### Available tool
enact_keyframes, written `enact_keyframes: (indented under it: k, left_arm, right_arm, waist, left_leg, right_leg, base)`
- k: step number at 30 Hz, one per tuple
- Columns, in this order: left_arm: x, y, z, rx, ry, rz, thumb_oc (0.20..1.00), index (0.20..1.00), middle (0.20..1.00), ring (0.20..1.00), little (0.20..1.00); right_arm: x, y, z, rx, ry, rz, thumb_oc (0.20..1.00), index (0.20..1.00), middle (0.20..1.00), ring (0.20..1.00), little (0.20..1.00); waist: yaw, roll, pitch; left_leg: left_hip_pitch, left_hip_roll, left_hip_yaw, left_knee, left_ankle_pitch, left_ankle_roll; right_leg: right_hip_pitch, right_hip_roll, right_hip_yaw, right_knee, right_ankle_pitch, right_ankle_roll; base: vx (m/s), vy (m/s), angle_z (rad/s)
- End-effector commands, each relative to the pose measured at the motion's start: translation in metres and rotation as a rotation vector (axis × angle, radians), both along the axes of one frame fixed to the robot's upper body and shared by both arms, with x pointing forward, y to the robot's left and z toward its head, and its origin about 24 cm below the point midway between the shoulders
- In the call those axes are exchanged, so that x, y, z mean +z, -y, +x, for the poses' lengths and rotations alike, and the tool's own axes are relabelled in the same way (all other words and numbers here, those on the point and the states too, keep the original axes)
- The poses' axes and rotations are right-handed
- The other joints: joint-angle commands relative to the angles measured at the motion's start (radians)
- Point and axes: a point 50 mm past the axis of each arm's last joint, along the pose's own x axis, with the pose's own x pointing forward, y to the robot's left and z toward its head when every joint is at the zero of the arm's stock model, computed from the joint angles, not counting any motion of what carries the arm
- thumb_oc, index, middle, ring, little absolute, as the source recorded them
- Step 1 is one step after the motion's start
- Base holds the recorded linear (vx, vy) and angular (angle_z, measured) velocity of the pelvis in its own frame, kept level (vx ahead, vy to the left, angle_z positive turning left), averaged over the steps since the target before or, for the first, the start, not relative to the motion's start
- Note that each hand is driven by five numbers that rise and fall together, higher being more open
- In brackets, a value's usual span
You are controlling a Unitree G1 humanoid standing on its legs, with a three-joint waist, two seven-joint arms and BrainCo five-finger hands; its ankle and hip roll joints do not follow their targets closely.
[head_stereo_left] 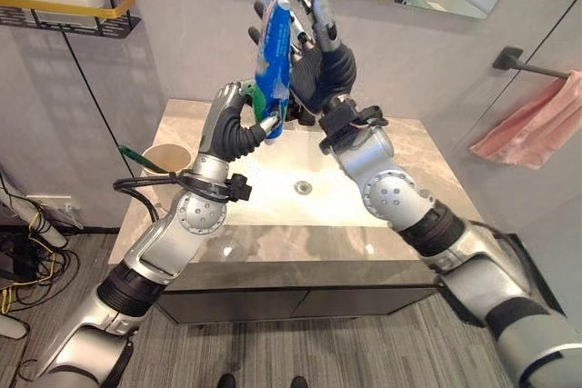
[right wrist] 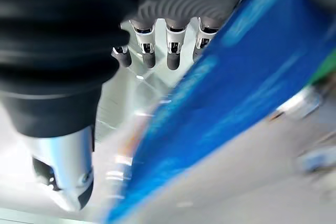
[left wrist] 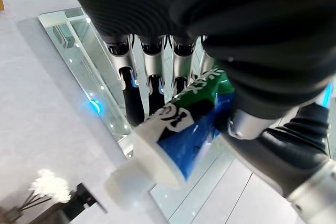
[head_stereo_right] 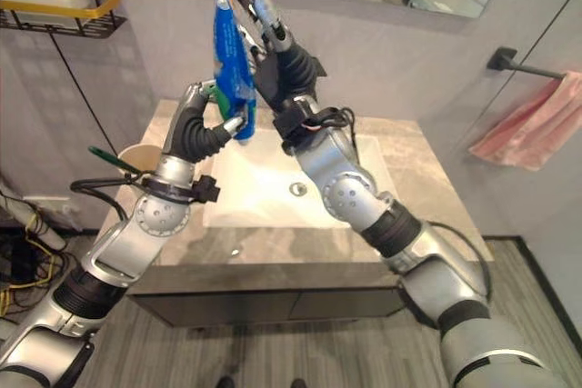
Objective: Put brush and paste in cup on sink, flatten towel.
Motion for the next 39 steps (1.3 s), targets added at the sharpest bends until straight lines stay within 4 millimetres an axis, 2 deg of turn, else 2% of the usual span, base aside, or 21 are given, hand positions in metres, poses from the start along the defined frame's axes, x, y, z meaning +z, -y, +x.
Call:
enact_keyframes:
  k: [1,2,4,11,15,24,34,35,36,37,39]
  left_arm:
    - [0.040,0.006,-0.002,-0.047,0.148,-0.028,0.200,0.200,0.200,0.200,0.200]
    - [0.040,0.006,-0.002,-0.046,0.148,-0.029,0.200,0.200,0.200,0.200,0.200]
    - [0.039,-0.004,-0.007,-0.030,0.150,-0.043,0.200,0.200,0.200,0.200,0.200]
    - [0.033,-0.011,-0.011,-0.028,0.117,-0.052,0.200,0.200,0.200,0.200,0.200]
    - [0.030,-0.013,-0.011,-0.022,0.101,-0.052,0.200,0.200,0.200,0.200,0.200]
    - [0.013,-0.012,-0.008,-0.042,0.004,-0.032,0.200,0.200,0.200,0.200,0.200]
    - [0.001,-0.011,-0.007,-0.049,-0.044,-0.008,0.200,0.200,0.200,0.200,0.200]
    - [0.001,-0.011,-0.007,-0.049,-0.044,-0.008,0.200,0.200,0.200,0.200,0.200]
    - [-0.001,-0.011,-0.007,-0.049,-0.051,-0.010,0.200,0.200,0.200,0.200,0.200]
    - [-0.002,-0.011,-0.007,-0.049,-0.053,-0.009,0.200,0.200,0.200,0.200,0.200]
    - [-0.002,-0.011,-0.008,-0.051,-0.054,-0.010,0.200,0.200,0.200,0.200,0.200]
  right_arm:
    - [0.037,-0.003,-0.003,-0.020,0.197,-0.084,1.000,1.000,1.000,1.000,1.000]
    - [0.037,-0.003,-0.003,-0.020,0.197,-0.085,1.000,1.000,1.000,1.000,1.000]
    - [0.037,0.003,0.001,-0.115,0.309,-0.299,1.000,1.000,1.000,1.000,1.000]
    - [0.037,-0.002,0.003,-0.155,0.405,-0.492,1.000,1.000,1.000,1.000,1.000]
    - [0.038,-0.004,0.003,-0.179,0.427,-0.503,1.000,1.000,1.000,1.000,1.000]
    - [0.049,-0.014,-0.001,-0.223,0.445,-0.386,1.000,1.000,1.000,1.000,1.000]
    - [0.054,-0.019,-0.006,-0.205,0.461,-0.345,1.000,1.000,1.000,1.000,1.000]
    - [0.054,-0.019,-0.006,-0.205,0.461,-0.345,0.884,0.884,0.884,0.884,0.884]
    - [0.054,-0.019,-0.007,-0.198,0.464,-0.345,0.470,0.470,0.470,0.470,0.470]
    - [0.053,-0.019,-0.007,-0.189,0.463,-0.352,0.200,0.200,0.200,0.200,0.200]
    - [0.051,-0.018,-0.007,-0.179,0.457,-0.354,0.200,0.200,0.200,0.200,0.200]
  waist:
    - [-0.001,0.000,-0.019]
    - [-0.001,0.001,-0.019]
    - [0.000,-0.004,-0.013]
    - [-0.002,-0.002,-0.008]
    - [-0.003,-0.001,-0.006]
    - [0.000,0.003,-0.006]
    - [0.000,0.000,-0.010]
    - [0.000,0.000,-0.010]
    - [0.001,-0.001,-0.011]
    - [0.001,-0.002,-0.011]
    - [0.001,-0.003,-0.010]
  left_leg:
    - [0.019,0.006,0.008,0.003,-0.070,0.019]
    - [0.019,0.006,0.008,0.003,-0.070,0.019]
    - [0.021,0.008,0.009,0.003,-0.071,0.017]
    - [0.024,0.009,0.011,0.003,-0.073,0.015]
    - [0.024,0.009,0.012,0.003,-0.073,0.015]
    - [0.027,0.012,0.009,0.003,-0.074,0.017]
    - [0.028,0.016,0.006,0.003,-0.074,0.017]
    - [0.028,0.016,0.006,0.003,-0.074,0.017]
    - [0.027,0.016,0.006,0.003,-0.074,0.016]
    - [0.027,0.016,0.006,0.003,-0.074,0.016]
    - [0.026,0.015,0.004,0.003,-0.074,0.016]
  right_leg:
    - [0.000,-0.072,-0.027,-0.002,-0.008,0.065]
    - [0.001,-0.072,-0.027,-0.002,-0.008,0.065]
    - [0.003,-0.072,-0.030,-0.002,-0.008,0.066]
    - [0.005,-0.073,-0.036,-0.002,-0.009,0.068]
    - [0.005,-0.073,-0.034,-0.002,-0.009,0.068]
    - [0.008,-0.069,-0.032,-0.002,-0.015,0.066]
    - [0.010,-0.067,-0.032,-0.002,-0.018,0.065]
    - [0.010,-0.067,-0.032,-0.002,-0.018,0.065]
    - [0.011,-0.067,-0.033,-0.002,-0.019,0.065]
    - [0.011,-0.067,-0.034,-0.002,-0.020,0.065]
    - [0.012,-0.066,-0.036,-0.002,-0.021,0.065]
  base:
    - [0.00,0.000,0.00]
    - [0.00,0.000,0.00]
    - [0.00,0.000,0.00]
    - [0.00,0.000,0.00]
    - [0.00,0.000,0.00]
    - [0.00,0.000,0.00]
    - [0.00,0.000,0.00]
    - [0.00,0.000,0.00]
    - [0.00,0.000,0.00]
    - [0.00,0.000,0.00]
    - [0.00,0.000,0.00]
